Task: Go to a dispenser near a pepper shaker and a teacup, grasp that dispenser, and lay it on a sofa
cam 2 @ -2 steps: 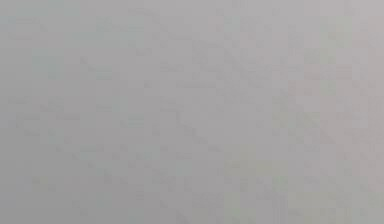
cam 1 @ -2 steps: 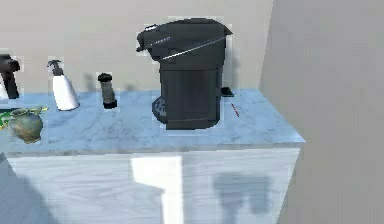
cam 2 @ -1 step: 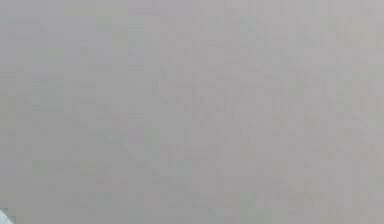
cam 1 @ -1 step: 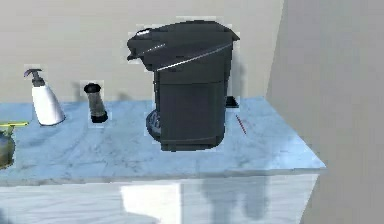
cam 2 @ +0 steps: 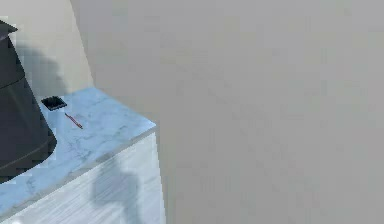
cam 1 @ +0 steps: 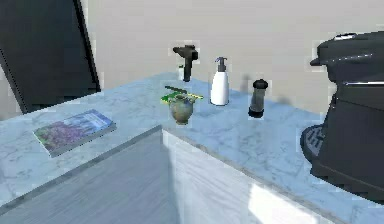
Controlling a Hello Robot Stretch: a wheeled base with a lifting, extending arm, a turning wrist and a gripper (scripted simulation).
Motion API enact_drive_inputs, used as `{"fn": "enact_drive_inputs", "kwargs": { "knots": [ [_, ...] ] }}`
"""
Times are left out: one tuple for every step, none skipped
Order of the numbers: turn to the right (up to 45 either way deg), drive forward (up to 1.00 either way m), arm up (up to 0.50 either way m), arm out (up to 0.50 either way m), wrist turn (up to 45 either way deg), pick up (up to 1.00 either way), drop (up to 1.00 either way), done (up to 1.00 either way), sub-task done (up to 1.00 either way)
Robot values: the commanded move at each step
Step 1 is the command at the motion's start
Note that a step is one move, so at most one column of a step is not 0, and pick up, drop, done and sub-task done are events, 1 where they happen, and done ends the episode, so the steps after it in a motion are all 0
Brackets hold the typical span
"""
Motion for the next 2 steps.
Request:
{"fn": "enact_drive_inputs", "kwargs": {
  "knots": [
    [-21.0, 0.00, 0.00, 0.00, 0.0, 0.00, 0.00, 0.00, 0.00],
    [0.0, 0.30, 0.00, 0.00, 0.0, 0.00, 0.00, 0.00, 0.00]
  ]
}}
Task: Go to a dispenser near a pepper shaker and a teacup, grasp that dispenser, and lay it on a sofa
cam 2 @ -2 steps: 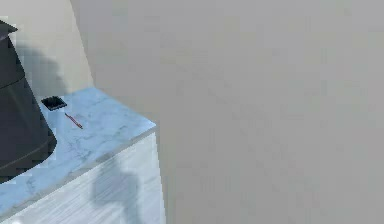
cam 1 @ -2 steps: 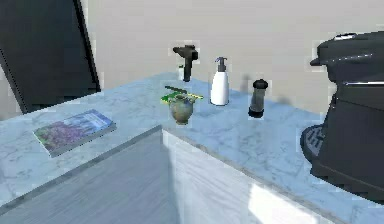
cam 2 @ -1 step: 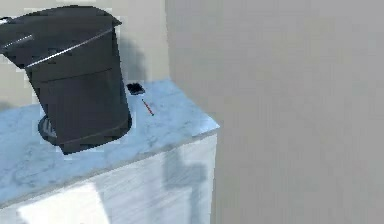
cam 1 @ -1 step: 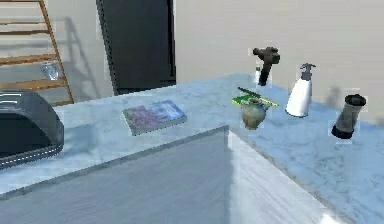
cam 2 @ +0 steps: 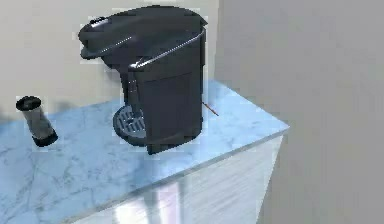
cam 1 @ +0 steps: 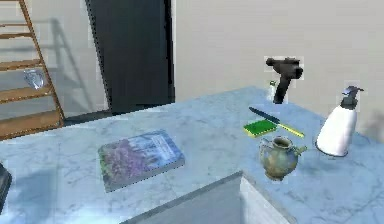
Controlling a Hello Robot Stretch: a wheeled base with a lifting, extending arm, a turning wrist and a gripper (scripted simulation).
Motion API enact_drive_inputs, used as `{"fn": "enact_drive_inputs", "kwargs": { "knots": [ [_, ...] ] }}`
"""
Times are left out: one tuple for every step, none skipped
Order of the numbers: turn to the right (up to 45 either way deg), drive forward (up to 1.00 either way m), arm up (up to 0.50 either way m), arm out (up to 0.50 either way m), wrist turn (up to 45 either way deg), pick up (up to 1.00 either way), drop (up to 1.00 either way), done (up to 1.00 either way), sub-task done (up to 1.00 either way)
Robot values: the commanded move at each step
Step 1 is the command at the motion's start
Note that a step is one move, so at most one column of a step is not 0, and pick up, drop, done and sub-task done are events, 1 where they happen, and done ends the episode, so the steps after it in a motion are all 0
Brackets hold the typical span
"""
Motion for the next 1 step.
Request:
{"fn": "enact_drive_inputs", "kwargs": {
  "knots": [
    [-45.0, 0.00, 0.00, 0.00, 0.0, 0.00, 0.00, 0.00, 0.00]
  ]
}}
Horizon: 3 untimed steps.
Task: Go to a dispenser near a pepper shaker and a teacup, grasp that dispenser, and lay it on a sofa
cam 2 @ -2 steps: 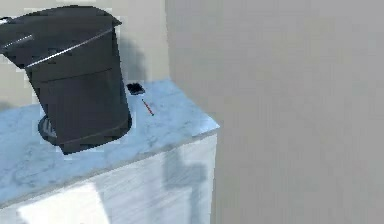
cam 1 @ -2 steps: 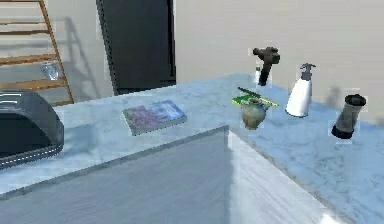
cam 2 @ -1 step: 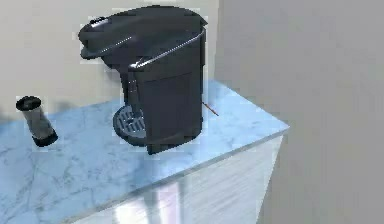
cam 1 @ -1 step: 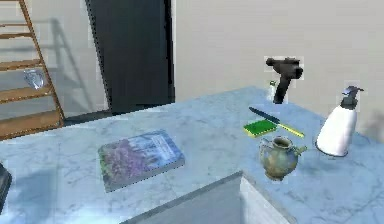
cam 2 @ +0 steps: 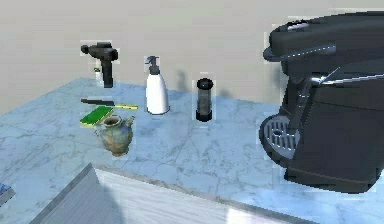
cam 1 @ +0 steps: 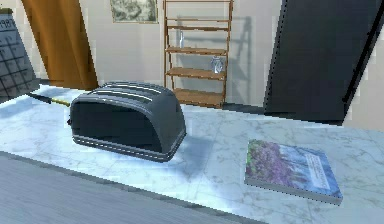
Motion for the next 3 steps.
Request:
{"fn": "enact_drive_inputs", "kwargs": {
  "knots": [
    [0.0, 0.00, 0.50, 0.00, 0.0, 0.00, 0.00, 0.00, 0.00],
    [0.0, 0.00, 0.38, 0.00, 0.0, 0.00, 0.00, 0.00, 0.00],
    [0.0, 0.00, 0.00, 0.50, 0.0, 0.00, 0.00, 0.00, 0.00]
  ]
}}
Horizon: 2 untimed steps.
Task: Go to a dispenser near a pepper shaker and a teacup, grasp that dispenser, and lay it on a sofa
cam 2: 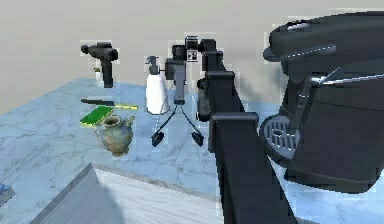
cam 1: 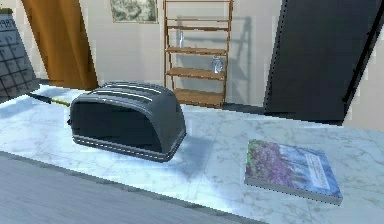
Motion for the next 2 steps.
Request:
{"fn": "enact_drive_inputs", "kwargs": {
  "knots": [
    [0.0, 0.00, 0.00, 0.00, 45.0, 0.00, 0.00, 0.00, 0.00],
    [0.0, 0.00, 0.00, 0.00, 45.0, 0.00, 0.00, 0.00, 0.00]
  ]
}}
